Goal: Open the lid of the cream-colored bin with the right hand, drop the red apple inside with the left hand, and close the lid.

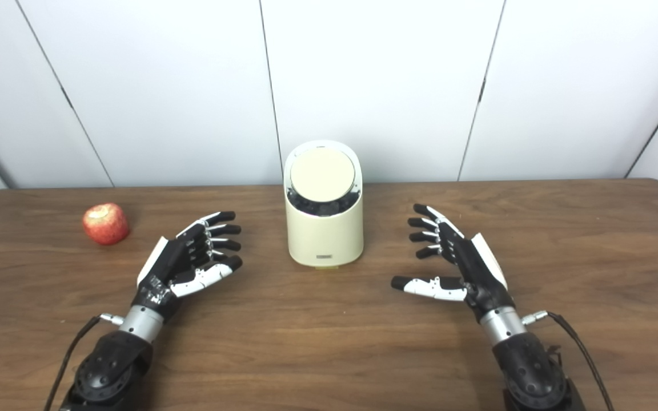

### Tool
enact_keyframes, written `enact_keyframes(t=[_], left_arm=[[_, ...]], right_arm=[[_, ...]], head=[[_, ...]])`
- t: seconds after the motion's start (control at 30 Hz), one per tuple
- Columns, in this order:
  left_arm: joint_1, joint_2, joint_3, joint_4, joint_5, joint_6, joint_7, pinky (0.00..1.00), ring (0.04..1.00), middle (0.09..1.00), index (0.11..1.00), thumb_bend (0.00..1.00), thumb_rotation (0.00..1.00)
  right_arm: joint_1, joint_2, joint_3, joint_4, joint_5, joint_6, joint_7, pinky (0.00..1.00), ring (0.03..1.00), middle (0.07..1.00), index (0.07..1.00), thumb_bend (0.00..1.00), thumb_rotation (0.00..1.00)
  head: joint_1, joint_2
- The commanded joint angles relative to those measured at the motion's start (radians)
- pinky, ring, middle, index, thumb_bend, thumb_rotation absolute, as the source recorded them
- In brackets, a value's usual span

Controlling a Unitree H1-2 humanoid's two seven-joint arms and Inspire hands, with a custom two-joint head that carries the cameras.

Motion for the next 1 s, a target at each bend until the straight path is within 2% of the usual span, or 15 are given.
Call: enact_keyframes(t=[0.0,0.3,0.5,0.6,0.7,0.77,0.83,0.9,0.97], left_arm=[[-0.024,0.012,0.005,-0.017,-0.005,-0.046,0.001,0.56,0.688,0.784,0.865,0.72,0.25],[-0.016,0.008,0.014,-0.016,-0.009,-0.081,0.005,0.54,0.679,0.776,0.867,0.72,0.26],[-0.014,0.008,0.015,-0.008,-0.008,-0.094,0.006,0.54,0.671,0.771,0.855,0.70,0.23],[-0.016,0.009,0.015,-0.004,-0.010,-0.096,0.003,0.54,0.669,0.768,0.850,0.70,0.22],[-0.015,0.007,0.016,-0.005,-0.015,-0.093,0.001,0.54,0.671,0.769,0.848,0.70,0.21],[-0.015,0.006,0.016,-0.003,-0.016,-0.095,-0.001,0.54,0.673,0.771,0.848,0.69,0.20],[-0.016,0.005,0.016,0.000,-0.018,-0.094,-0.002,0.54,0.671,0.770,0.844,0.69,0.20],[-0.016,0.005,0.016,0.001,-0.012,-0.097,-0.001,0.54,0.669,0.769,0.843,0.70,0.21],[-0.017,0.006,0.015,0.004,-0.006,-0.102,0.001,0.53,0.668,0.770,0.842,0.70,0.22]], right_arm=[[-0.022,-0.002,-0.002,-0.040,0.005,-0.018,-0.009,0.65,0.769,0.827,0.890,0.69,0.30],[-0.023,-0.006,-0.003,-0.032,0.007,-0.027,-0.007,0.66,0.771,0.827,0.890,0.71,0.32],[-0.039,-0.003,0.001,-0.066,0.004,0.001,-0.001,0.66,0.782,0.840,0.901,0.68,0.28],[-0.074,-0.006,0.016,-0.119,-0.038,0.068,0.003,0.68,0.808,0.862,0.929,0.71,0.38],[-0.119,-0.018,0.044,-0.180,-0.107,0.184,0.020,0.73,0.872,0.927,0.978,0.77,0.50],[-0.153,-0.019,0.055,-0.202,-0.132,0.235,0.027,0.76,0.893,0.948,0.991,0.80,0.54],[-0.184,-0.017,0.057,-0.203,-0.132,0.246,0.028,0.80,0.902,0.956,0.988,0.79,0.51],[-0.211,-0.018,0.062,-0.193,-0.138,0.242,0.025,0.80,0.908,0.956,0.984,0.79,0.49],[-0.237,-0.023,0.069,-0.192,-0.150,0.268,0.036,0.79,0.907,0.953,0.986,0.78,0.50]], head=[[0.001,0.001],[0.002,0.003],[0.001,0.002],[-0.001,0.001],[-0.002,-0.001],[-0.003,-0.004],[-0.003,-0.004],[-0.003,-0.004],[-0.004,-0.004]])
